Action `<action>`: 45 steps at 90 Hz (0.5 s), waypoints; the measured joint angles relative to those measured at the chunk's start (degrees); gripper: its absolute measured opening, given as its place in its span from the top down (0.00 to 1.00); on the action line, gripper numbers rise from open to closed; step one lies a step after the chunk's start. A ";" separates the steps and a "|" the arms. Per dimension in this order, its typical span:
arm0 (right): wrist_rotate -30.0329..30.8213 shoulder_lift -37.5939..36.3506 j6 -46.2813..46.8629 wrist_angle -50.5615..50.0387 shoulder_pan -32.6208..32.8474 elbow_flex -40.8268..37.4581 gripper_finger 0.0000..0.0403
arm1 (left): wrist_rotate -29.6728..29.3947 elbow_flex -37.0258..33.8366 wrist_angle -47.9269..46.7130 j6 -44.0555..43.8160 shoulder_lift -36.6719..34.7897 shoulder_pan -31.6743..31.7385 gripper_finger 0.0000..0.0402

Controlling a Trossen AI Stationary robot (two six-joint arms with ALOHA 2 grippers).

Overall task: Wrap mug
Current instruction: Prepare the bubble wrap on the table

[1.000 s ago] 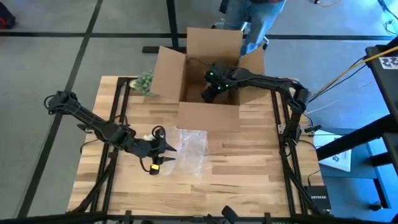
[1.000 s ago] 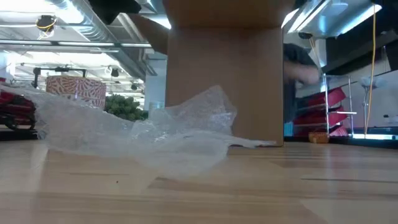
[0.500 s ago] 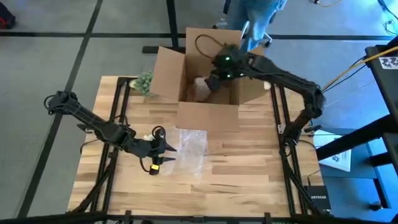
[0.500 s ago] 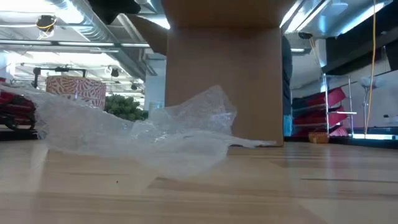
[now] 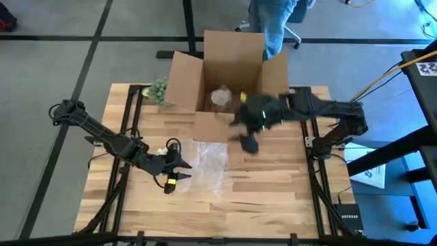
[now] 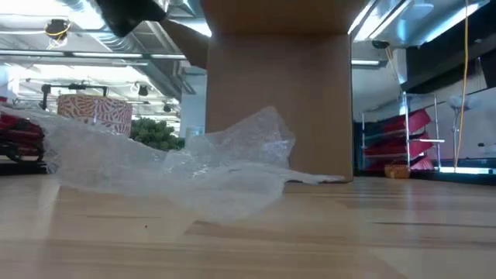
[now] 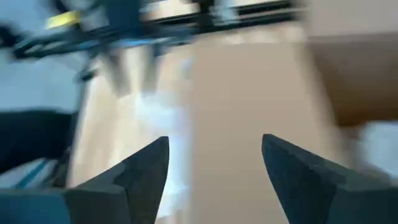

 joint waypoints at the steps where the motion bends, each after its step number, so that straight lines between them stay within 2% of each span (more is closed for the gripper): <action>1: 0.81 0.00 0.11 -0.10 1.03 0.00 0.40 | 0.00 0.00 0.03 -0.14 0.10 -0.15 0.63; 12: 10.46 1.13 2.51 -0.26 12.43 -0.24 0.40 | 0.10 0.00 0.09 -0.86 1.92 -1.60 0.63; 23: 17.40 2.90 7.96 2.72 21.61 -4.46 0.40 | 2.80 0.00 1.36 -1.32 6.05 -2.63 0.63; 33: 21.69 5.08 13.82 8.40 27.40 -10.53 0.40 | 4.81 0.00 4.82 -1.44 10.77 -3.01 0.63; 45: 24.26 9.34 18.20 18.63 31.31 -18.20 0.40 | 5.29 0.00 9.35 0.61 16.87 -3.14 0.63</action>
